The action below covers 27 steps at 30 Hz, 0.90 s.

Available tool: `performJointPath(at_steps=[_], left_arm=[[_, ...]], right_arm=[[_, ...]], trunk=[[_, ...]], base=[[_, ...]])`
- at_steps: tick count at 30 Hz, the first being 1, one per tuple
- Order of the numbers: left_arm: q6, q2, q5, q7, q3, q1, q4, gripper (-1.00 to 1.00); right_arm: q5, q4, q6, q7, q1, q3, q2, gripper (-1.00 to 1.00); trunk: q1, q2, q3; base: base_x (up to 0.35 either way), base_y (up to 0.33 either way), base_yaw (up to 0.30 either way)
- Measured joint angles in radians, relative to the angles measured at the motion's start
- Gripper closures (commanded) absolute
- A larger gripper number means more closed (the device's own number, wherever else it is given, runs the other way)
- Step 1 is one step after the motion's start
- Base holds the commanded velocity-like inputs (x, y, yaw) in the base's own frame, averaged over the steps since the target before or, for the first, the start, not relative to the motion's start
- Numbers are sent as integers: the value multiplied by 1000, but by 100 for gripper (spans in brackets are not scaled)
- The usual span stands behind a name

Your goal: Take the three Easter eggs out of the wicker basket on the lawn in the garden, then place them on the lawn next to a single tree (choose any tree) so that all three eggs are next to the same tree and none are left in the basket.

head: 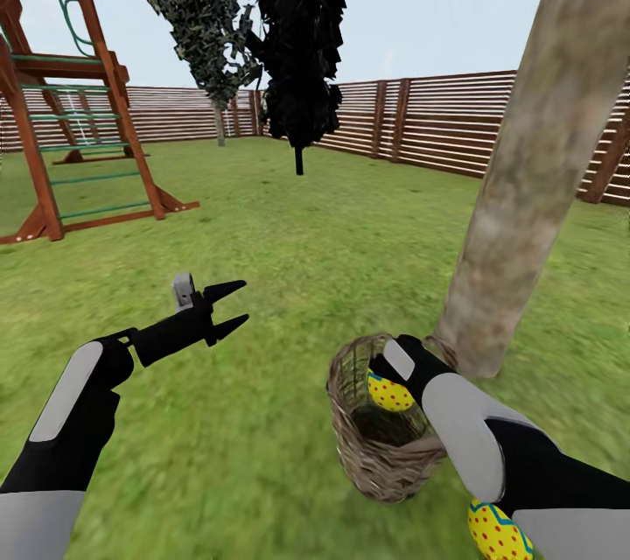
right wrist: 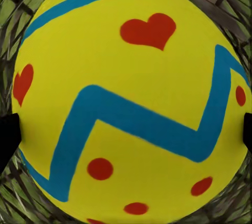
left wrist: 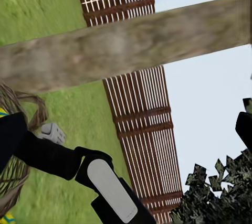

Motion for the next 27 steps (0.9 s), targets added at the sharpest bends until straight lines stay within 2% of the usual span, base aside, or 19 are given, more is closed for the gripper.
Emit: performJointPath(at_steps=[5,9,27], left_arm=[[-1,-1,0,0,-1,0,1,-100],[0,0,0,-2,0,0,2,-100],[-1,-1,0,0,-1,0,6,-100]], right_arm=[[0,0,7,-1,0,2,-1,100],[5,0,51,1,0,2,-4,100],[5,0,51,3,0,2,-3,100]], trunk=[[-2,1,19],[-4,2,35],[-12,6,105]], base=[[-6,1,0],[0,0,0],[0,0,0]])
